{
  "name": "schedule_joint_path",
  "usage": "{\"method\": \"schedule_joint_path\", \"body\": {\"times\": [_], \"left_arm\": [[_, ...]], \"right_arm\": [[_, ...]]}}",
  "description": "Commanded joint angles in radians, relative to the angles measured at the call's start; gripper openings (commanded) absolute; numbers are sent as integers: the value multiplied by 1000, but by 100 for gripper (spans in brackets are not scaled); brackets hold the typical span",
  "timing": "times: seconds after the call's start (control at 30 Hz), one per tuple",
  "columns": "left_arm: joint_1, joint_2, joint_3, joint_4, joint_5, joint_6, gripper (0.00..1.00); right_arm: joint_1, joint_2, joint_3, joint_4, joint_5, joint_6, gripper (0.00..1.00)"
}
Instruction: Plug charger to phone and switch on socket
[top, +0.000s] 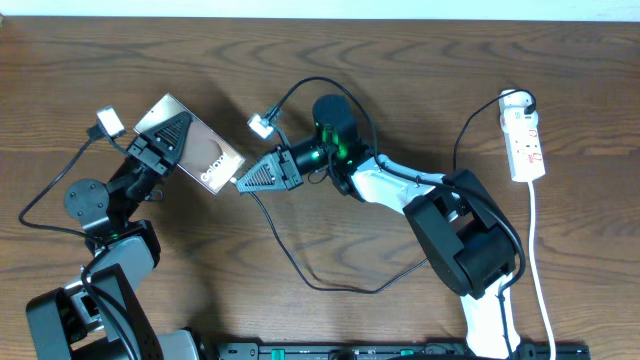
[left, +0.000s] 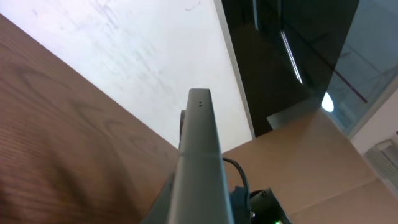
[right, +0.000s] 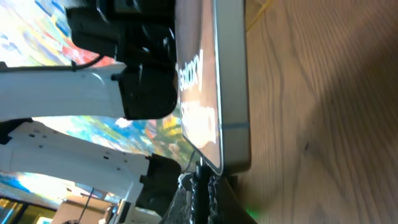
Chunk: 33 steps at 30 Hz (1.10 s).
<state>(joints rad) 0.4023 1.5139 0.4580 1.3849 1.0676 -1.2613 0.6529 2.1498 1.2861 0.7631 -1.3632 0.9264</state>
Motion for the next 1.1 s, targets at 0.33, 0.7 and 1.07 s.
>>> {"method": "schedule_joint_path", "body": {"times": [0.33, 0.7, 1.07], "left_arm": [[-23, -12, -7, 3, 103, -19, 7], [-22, -12, -7, 0, 74, -19, 7], [32, -12, -7, 0, -29, -52, 8]], "right_arm": [[7, -5, 28, 68, 192, 72, 1], [7, -5, 28, 74, 197, 84, 1], [7, -5, 28, 58, 154, 83, 1]]}}
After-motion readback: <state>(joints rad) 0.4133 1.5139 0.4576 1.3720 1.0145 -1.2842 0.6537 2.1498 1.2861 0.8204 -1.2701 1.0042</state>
